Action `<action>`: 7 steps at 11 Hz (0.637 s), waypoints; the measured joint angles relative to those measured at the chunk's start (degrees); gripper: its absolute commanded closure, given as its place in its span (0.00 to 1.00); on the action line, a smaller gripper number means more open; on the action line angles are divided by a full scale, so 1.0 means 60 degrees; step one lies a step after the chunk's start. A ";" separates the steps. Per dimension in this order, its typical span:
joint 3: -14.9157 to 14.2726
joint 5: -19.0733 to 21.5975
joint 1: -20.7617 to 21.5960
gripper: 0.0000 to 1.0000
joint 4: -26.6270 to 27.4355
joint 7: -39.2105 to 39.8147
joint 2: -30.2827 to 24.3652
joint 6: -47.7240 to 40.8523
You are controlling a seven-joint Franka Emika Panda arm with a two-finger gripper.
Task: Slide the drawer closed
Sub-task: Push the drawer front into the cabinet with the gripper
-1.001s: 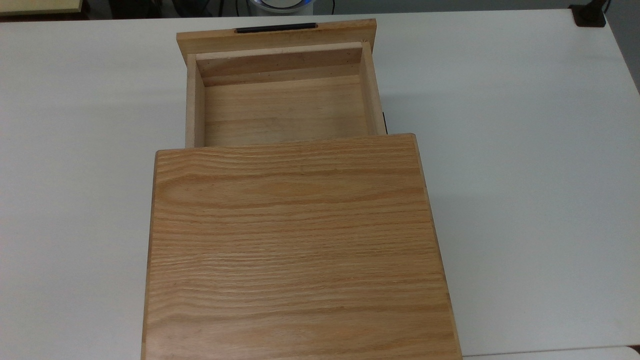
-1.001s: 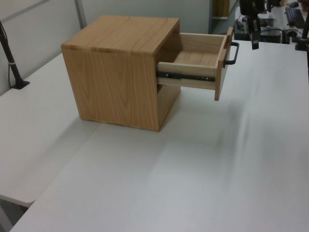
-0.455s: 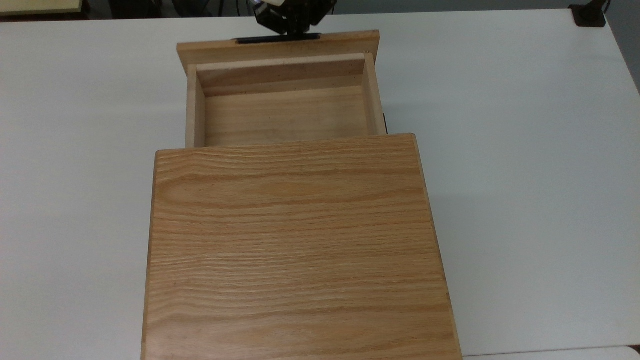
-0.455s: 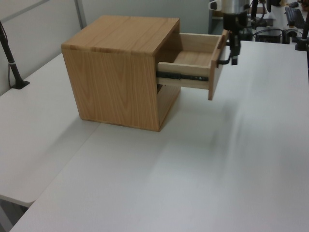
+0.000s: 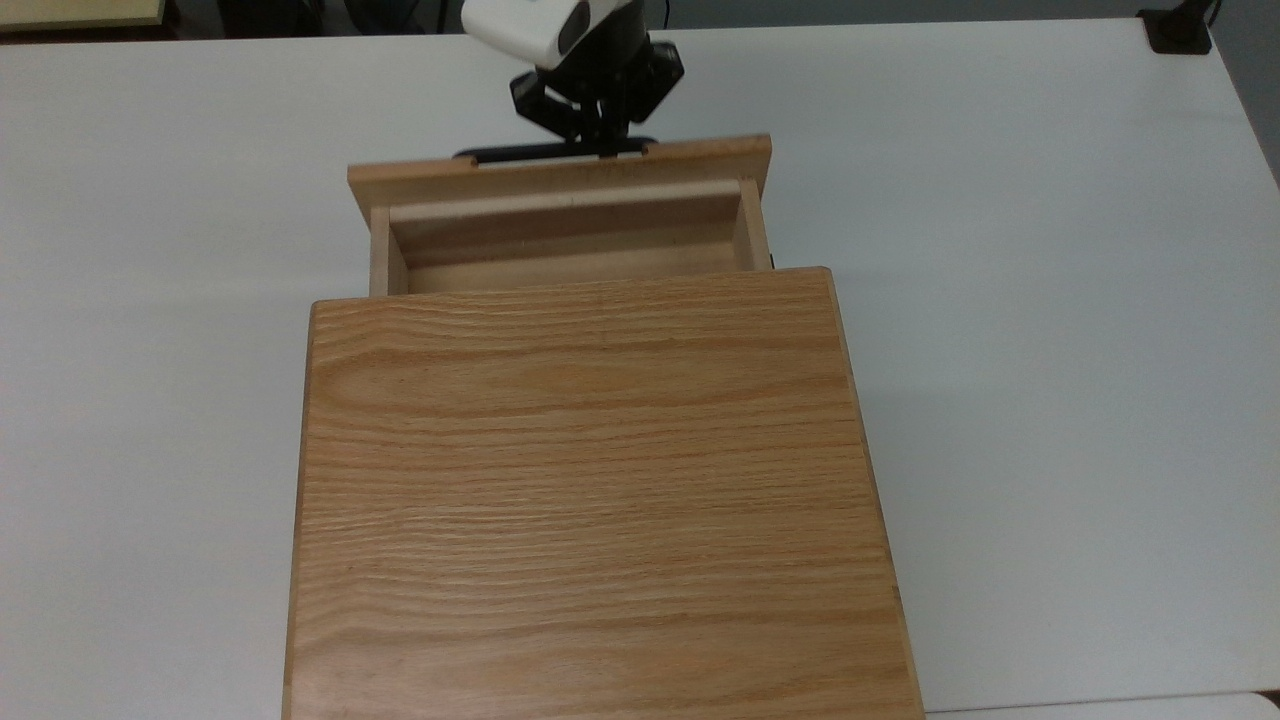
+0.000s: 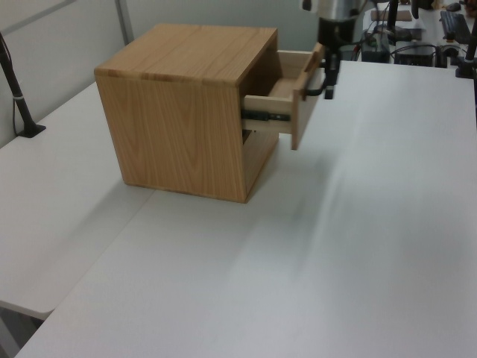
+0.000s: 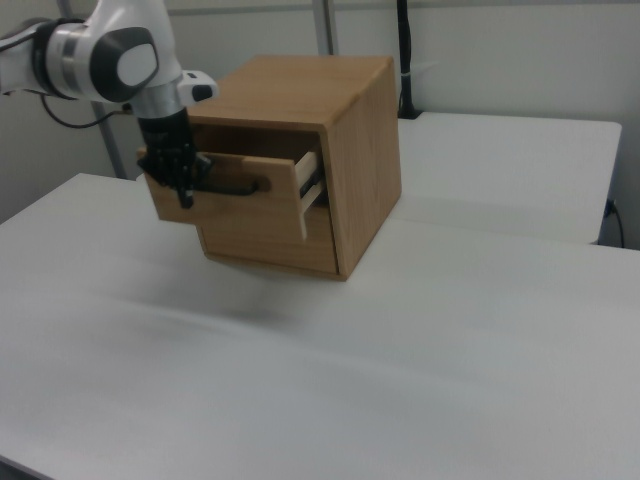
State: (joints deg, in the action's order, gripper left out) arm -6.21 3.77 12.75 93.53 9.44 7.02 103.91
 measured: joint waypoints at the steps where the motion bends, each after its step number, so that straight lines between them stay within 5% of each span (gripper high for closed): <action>1: -0.0006 0.0016 -0.0037 1.00 -0.0284 -0.0161 0.0304 0.0432; 7: -0.0007 0.0022 -0.0099 1.00 -0.0555 -0.1229 0.1037 0.2942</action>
State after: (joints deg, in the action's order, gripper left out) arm -6.25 3.90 12.15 90.20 2.07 13.24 121.56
